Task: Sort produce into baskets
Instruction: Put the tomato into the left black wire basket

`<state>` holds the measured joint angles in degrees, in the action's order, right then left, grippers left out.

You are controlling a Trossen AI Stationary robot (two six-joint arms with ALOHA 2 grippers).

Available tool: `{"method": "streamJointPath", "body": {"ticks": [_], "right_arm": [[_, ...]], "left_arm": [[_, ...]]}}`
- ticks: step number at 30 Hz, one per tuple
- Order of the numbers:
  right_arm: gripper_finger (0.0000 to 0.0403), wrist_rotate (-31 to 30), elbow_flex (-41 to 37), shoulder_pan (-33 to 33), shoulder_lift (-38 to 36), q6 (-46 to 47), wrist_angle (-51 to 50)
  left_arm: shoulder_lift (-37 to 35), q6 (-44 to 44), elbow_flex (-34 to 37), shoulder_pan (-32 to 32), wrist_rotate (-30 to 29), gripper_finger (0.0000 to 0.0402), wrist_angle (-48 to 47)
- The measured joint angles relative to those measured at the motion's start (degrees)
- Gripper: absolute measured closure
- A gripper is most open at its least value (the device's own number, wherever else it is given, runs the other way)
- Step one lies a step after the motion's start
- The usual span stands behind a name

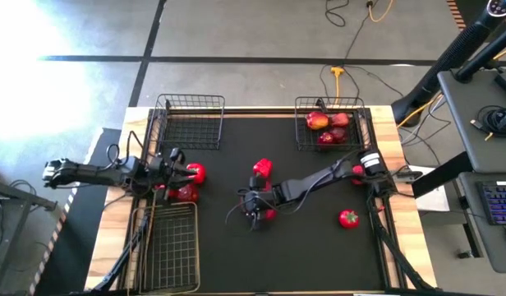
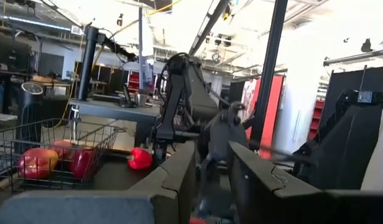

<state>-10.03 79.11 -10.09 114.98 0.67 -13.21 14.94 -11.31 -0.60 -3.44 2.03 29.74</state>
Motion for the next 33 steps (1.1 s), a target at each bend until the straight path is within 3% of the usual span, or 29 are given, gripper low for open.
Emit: {"method": "streamJointPath", "body": {"ticks": [4,11,22,33], "right_arm": [[0.0071,0.0,0.2,0.1,0.5,2.4,-0.9],[0.0144,-0.4,2.4,0.2,-0.5,6.8,-4.7],[0.0141,-0.2,16.9,0.1,-1.2,0.3,-10.0],[0.0144,-0.4,17.7,-1.6,-0.8,3.6,-8.4]], "left_arm": [[2.4,-4.5,0.0,-1.0,0.5,0.0325,3.1],[7.3,-3.9,0.0,-6.8,0.5,0.0325,9.0],[13.2,3.8,0.0,-20.5,0.5,0.0325,18.7],[15.2,6.6,-1.3,-26.3,0.6,0.0325,18.8]]}}
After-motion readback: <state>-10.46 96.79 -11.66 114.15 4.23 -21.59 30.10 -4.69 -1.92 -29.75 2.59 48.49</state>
